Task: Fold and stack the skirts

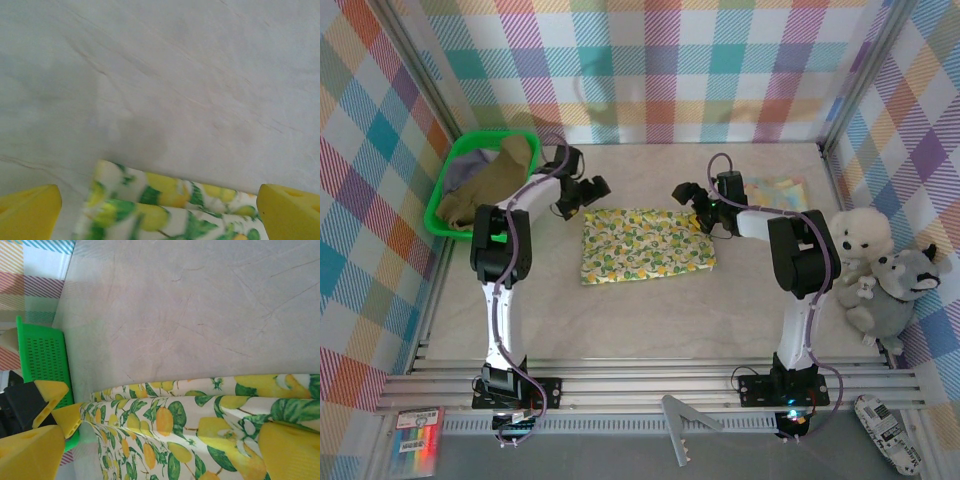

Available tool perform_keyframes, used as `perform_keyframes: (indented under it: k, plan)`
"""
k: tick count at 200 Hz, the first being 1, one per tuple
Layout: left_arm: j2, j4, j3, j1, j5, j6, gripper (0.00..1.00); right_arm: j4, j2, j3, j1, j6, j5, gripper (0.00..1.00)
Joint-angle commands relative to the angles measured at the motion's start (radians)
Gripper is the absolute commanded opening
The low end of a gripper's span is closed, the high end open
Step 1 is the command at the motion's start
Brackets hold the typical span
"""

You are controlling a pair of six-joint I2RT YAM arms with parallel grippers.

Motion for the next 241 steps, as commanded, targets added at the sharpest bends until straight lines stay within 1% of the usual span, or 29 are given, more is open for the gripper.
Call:
perform_keyframes:
  k: [1, 15, 28, 38, 60, 77, 88, 109, 132, 148, 166, 187, 211, 227, 241]
  plan:
    - [-0.139, -0.052, -0.037, -0.016, 0.072, 0.029, 1.00, -0.001, 0.029, -0.028, -0.003, 0.043, -0.047, 0.99]
    - [-0.233, -0.095, -0.059, -0.047, 0.062, -0.024, 1.00, 0.002, -0.010, -0.022, 0.000, 0.055, -0.072, 0.99]
    - [-0.323, -0.081, -0.142, -0.078, 0.084, -0.126, 1.00, -0.034, -0.073, -0.026, 0.007, 0.055, -0.073, 0.99]
    - [-0.390, -0.014, -0.243, -0.104, 0.130, -0.222, 1.00, -0.078, -0.124, -0.036, 0.014, 0.044, -0.058, 0.99]
    - [-0.500, 0.146, -0.464, -0.171, 0.174, -0.430, 1.00, -0.161, -0.230, -0.096, 0.039, 0.026, 0.001, 0.99]
    - [-0.526, 0.284, -0.584, -0.210, 0.215, -0.556, 1.00, -0.149, -0.293, -0.171, 0.064, 0.059, 0.005, 0.99]
    - [-0.522, 0.346, -0.633, -0.227, 0.229, -0.600, 1.00, -0.114, -0.324, -0.219, 0.084, 0.092, -0.005, 0.99]
    - [-0.500, 0.353, -0.669, -0.237, 0.196, -0.597, 1.00, -0.050, -0.352, -0.288, 0.140, 0.146, 0.014, 0.99]
    - [-0.473, 0.262, -0.671, -0.235, 0.093, -0.524, 1.00, -0.017, -0.337, -0.333, 0.202, 0.188, 0.067, 0.99]
    - [-0.457, 0.257, -0.701, -0.227, 0.062, -0.508, 1.00, 0.009, -0.308, -0.356, 0.205, 0.211, 0.066, 0.99]
    - [-0.446, 0.271, -0.740, -0.226, 0.026, -0.509, 1.00, -0.004, -0.295, -0.371, 0.204, 0.195, 0.095, 0.99]
    - [-0.429, 0.265, -0.770, -0.224, 0.000, -0.507, 1.00, -0.097, -0.315, -0.366, 0.187, 0.139, 0.126, 0.99]
    - [-0.420, 0.284, -0.802, -0.223, -0.003, -0.507, 1.00, -0.238, -0.387, -0.376, 0.142, 0.058, 0.189, 0.99]
    - [-0.425, 0.288, -0.793, -0.224, 0.022, -0.501, 1.00, -0.348, -0.452, -0.385, 0.102, 0.021, 0.249, 0.99]
    - [-0.456, 0.270, -0.753, -0.231, 0.049, -0.477, 1.00, -0.393, -0.522, -0.410, 0.082, -0.005, 0.278, 0.99]
